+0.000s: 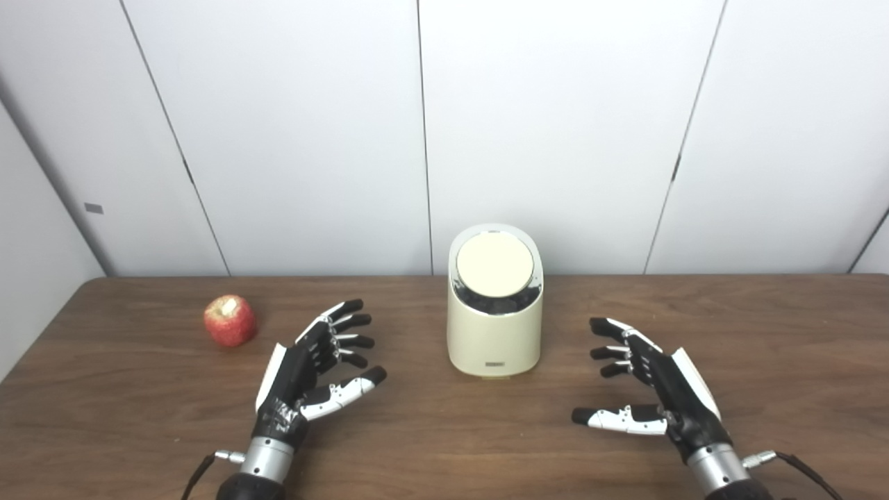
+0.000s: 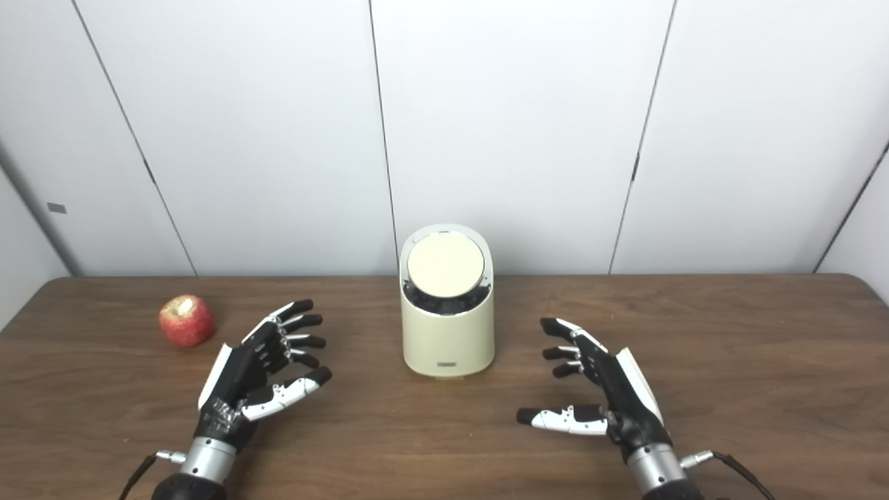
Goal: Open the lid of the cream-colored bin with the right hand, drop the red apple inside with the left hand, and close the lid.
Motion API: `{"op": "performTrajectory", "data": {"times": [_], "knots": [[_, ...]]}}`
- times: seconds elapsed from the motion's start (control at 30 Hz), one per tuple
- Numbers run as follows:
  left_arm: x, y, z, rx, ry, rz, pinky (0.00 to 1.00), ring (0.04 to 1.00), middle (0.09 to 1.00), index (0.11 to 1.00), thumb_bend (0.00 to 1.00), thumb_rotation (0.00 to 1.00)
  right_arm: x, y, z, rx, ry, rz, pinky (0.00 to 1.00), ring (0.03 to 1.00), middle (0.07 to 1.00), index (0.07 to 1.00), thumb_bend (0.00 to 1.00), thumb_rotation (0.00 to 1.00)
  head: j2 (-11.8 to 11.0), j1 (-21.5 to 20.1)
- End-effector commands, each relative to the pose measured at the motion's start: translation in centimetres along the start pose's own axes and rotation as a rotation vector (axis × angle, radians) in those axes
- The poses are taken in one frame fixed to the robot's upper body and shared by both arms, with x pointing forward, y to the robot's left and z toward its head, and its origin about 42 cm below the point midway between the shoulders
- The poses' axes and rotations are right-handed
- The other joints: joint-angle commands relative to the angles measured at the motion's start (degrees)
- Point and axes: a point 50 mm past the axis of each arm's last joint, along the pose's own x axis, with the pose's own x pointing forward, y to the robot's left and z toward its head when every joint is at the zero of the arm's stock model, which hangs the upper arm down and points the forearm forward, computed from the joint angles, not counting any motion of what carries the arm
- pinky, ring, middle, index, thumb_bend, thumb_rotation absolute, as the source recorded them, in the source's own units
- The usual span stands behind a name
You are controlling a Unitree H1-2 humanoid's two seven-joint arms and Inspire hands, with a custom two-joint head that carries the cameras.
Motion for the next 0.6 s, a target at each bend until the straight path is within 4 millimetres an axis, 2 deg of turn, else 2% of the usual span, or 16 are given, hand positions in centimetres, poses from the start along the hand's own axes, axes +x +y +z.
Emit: {"op": "performTrajectory", "data": {"times": [0.0, 0.33, 0.57], "knots": [[0.15, 0.16, 0.27, -0.002, -0.021, 0.002, 0.55, 0.672, 0.786, 0.854, 0.71, 0.12, 0.79, -0.54, 1.32, 0.003, -0.079, -0.031, 0.64, 0.734, 0.846, 0.833, 0.72, 0.14, 0.02, 0.01], [0.03, 0.12, 0.17, -0.007, -0.018, 0.002, 0.56, 0.671, 0.783, 0.851, 0.69, 0.09, 0.71, -0.64, 1.39, 0.012, -0.077, -0.037, 0.63, 0.741, 0.849, 0.836, 0.72, 0.11, 0.04, 0.0], [0.03, 0.21, 0.17, -0.01, -0.016, 0.002, 0.55, 0.677, 0.786, 0.852, 0.69, 0.1, 0.9, -0.83, 1.76, 0.023, -0.1, -0.03, 0.65, 0.747, 0.852, 0.845, 0.7, 0.12, 0.01, -0.04]]}}
